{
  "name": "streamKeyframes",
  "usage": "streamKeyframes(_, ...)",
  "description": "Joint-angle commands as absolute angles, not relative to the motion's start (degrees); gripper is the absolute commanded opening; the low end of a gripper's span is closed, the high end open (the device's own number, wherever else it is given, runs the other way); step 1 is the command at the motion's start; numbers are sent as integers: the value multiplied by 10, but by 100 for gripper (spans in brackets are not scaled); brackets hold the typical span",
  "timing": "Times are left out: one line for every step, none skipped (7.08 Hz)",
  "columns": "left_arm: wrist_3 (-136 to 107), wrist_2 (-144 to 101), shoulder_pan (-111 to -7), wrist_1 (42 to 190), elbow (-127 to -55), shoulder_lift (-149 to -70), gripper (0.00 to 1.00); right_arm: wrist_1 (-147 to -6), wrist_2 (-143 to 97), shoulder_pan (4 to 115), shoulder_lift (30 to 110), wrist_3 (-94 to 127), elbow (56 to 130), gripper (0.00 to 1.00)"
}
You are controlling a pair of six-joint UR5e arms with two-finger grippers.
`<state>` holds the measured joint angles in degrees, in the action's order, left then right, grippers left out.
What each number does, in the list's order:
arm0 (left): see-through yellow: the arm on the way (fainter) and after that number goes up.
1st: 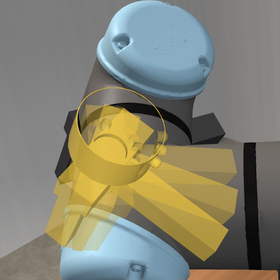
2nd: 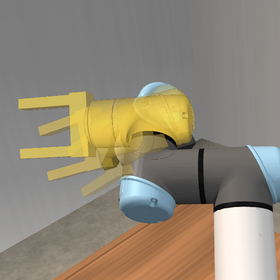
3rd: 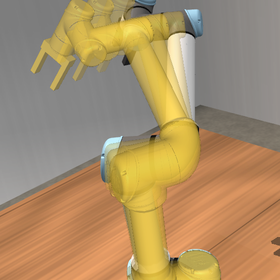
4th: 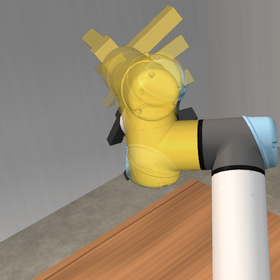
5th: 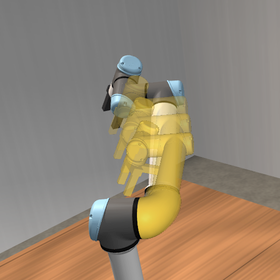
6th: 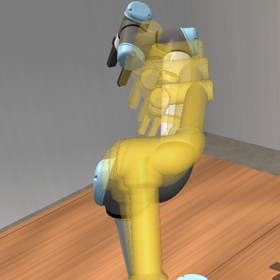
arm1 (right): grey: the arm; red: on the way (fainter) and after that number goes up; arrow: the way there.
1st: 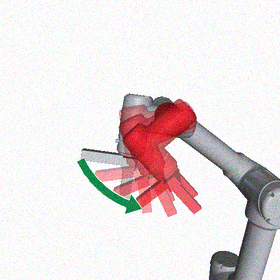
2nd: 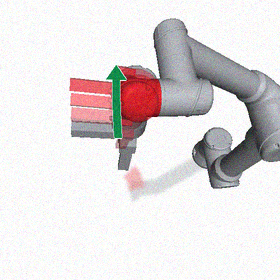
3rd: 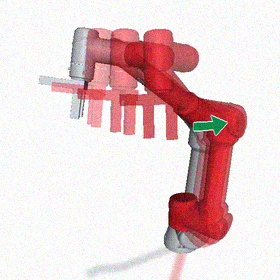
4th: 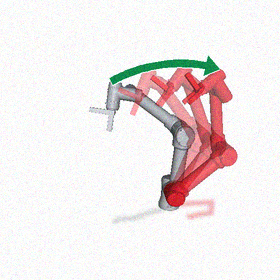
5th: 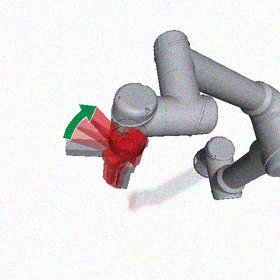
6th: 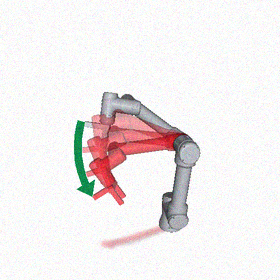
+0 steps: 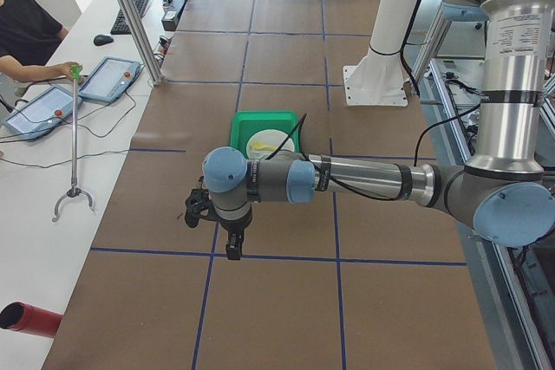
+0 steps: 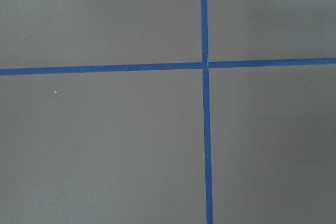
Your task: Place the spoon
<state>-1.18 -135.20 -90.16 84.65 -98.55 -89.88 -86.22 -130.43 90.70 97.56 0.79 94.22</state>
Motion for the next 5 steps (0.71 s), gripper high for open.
streamKeyframes(-156, -1350, -800, 855, -1084, -906, 100, -862, -1304, 907, 976, 8, 942, 100)
streamKeyframes(-183, -1349, -765, 874, -1103, -932, 100, -862, -1304, 907, 976, 8, 942, 100)
streamKeyframes(-233, -1348, -719, 876, -1112, -955, 100, -862, -1304, 907, 976, 8, 942, 100)
streamKeyframes(-246, -1330, -682, 875, -1107, -992, 100, -862, -1304, 907, 976, 8, 942, 100)
streamKeyframes(-259, -1323, -660, 875, -1104, -1010, 100, -862, -1304, 907, 976, 8, 942, 100)
